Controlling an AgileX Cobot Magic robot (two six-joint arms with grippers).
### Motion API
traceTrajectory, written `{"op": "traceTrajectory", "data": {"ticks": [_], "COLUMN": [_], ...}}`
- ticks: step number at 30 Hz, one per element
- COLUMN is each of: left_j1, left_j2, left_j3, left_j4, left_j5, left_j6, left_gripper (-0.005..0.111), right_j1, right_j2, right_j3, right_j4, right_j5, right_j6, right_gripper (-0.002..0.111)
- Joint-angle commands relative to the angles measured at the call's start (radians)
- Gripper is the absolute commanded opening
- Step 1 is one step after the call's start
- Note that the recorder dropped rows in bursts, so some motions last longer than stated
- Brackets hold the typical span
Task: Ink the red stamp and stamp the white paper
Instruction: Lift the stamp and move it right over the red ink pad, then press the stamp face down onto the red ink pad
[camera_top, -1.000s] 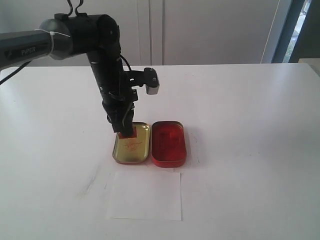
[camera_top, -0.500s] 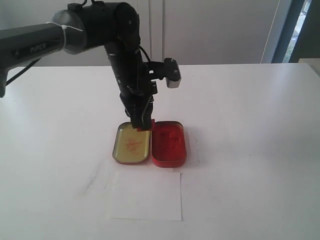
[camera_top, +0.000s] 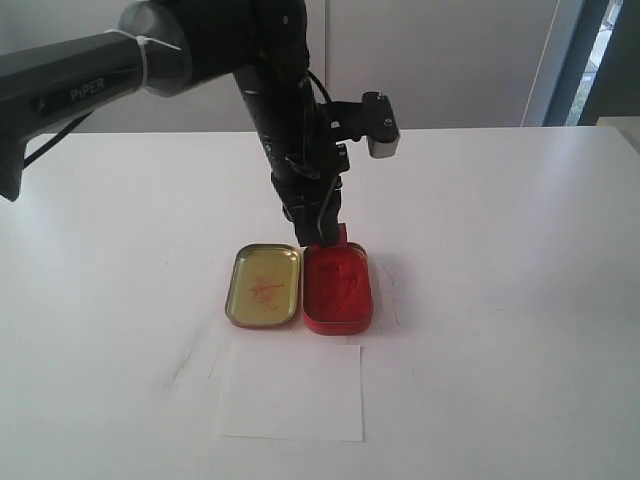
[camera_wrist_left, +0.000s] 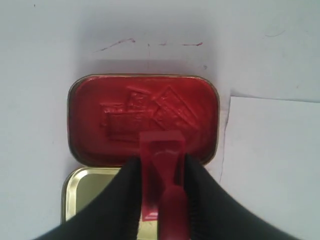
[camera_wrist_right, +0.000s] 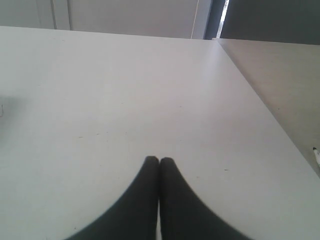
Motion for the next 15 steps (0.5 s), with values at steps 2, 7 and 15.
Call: {"op": "traceTrajectory", "data": {"ticks": [2, 7, 15], "left_j1": [-0.019, -0.019, -0.019], "left_j2": [0.006, 0.043, 0.066], "left_j3": [-0.005, -0.005, -0.003], "left_j4": [-0.050, -0.076, -0.093], "left_j5": [0.076, 0.093, 0.093], "left_j6": [-0.009, 0.013, 0.028], "left_gripper": [0.000, 0.000, 0.000], "right_j1": [-0.003, -0.003, -0.003], "right_j2": [-0.006, -0.006, -0.006], "right_j3": [0.006, 0.006, 0.006], "right_j4": [-0.008, -0.008, -0.008], "right_j5": [-0.014, -0.014, -0.014], "right_j6": [0.000, 0.000, 0.000], "right_gripper": [0.000, 0.000, 0.000]}}
